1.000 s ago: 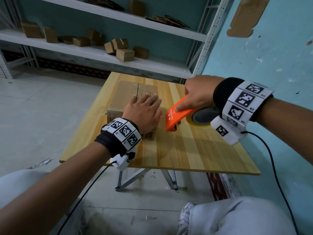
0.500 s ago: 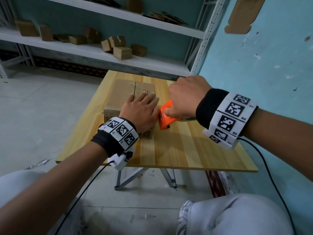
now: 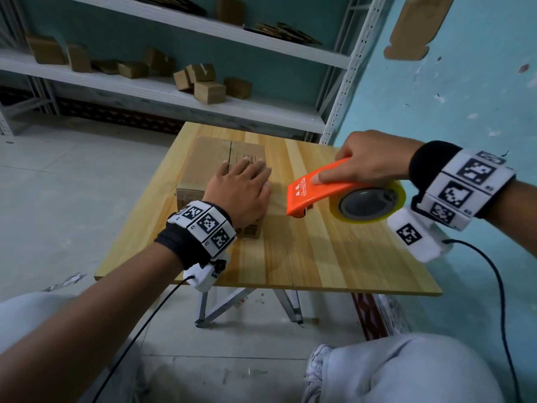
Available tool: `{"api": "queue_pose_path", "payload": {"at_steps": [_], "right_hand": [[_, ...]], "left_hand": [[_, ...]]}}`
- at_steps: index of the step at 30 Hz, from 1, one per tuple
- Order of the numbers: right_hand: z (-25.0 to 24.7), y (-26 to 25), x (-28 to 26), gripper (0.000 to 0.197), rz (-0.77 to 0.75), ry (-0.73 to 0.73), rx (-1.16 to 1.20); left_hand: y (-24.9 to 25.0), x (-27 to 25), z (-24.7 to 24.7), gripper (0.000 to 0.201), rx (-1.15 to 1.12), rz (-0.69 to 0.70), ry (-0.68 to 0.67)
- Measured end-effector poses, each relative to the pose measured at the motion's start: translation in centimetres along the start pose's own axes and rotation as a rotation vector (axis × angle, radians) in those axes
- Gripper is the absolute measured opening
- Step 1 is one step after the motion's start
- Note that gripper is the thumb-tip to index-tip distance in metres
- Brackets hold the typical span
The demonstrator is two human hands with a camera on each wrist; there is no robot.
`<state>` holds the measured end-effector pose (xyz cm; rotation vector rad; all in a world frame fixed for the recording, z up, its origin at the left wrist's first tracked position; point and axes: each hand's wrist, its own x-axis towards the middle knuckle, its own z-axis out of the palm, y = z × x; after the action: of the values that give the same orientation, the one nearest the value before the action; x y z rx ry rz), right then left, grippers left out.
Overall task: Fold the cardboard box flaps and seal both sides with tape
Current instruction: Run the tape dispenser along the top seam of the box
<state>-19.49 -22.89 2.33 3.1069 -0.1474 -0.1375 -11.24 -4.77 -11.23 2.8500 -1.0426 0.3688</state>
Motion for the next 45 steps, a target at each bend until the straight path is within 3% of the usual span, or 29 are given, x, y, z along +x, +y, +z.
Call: {"api": "queue_pose_path", "payload": {"at_steps": [6, 12, 15, 19, 23, 28, 32, 36, 42, 45], "right_hand": [[0.6, 1.0, 0.0, 0.059, -0.017, -0.009, 0.096], [1.0, 0.2, 0.1, 0.055, 0.000, -0.026, 0.043], [1.7, -1.7, 0.2, 0.053, -0.026, 0.011, -0.123], [2.3, -5.9, 0.2, 0.046, -0.153, 0.197, -0.449], [2.2, -6.5, -0.3, 0.044, -0.172, 0.253, -0.539], [2.1, -5.0, -0.4, 0.048, -0.110, 0.199, -0.440], [1.0, -1.8, 0.1, 0.053, -0.006, 0.023, -0.163], [0.3, 0.0, 0.1, 0.056, 0.029, -0.030, 0.015], [0.2, 0.0, 0.1, 0.056, 0.023, -0.036, 0.019], [1.1, -1.5, 0.1, 0.054, -0.023, 0.011, -0.147]], "left_hand": [[-0.1, -0.1, 0.1, 0.066, -0.012, 0.001, -0.007], [-0.2, -0.1, 0.2, 0.059, -0.019, -0.002, -0.011], [-0.1, -0.2, -0.1, 0.069, -0.016, 0.009, -0.013], [0.0, -0.1, -0.1, 0.072, 0.010, 0.017, -0.010], [0.0, 0.0, -0.1, 0.078, 0.009, 0.012, 0.003], [0.1, -0.1, 0.1, 0.055, -0.027, 0.000, 0.032], [0.1, 0.1, 0.2, 0.053, -0.042, -0.012, 0.019], [0.1, 0.1, 0.2, 0.053, -0.021, 0.000, 0.007], [0.0, 0.0, 0.0, 0.056, -0.022, -0.003, 0.000], [0.1, 0.0, 0.1, 0.055, -0.039, -0.004, 0.006]]}}
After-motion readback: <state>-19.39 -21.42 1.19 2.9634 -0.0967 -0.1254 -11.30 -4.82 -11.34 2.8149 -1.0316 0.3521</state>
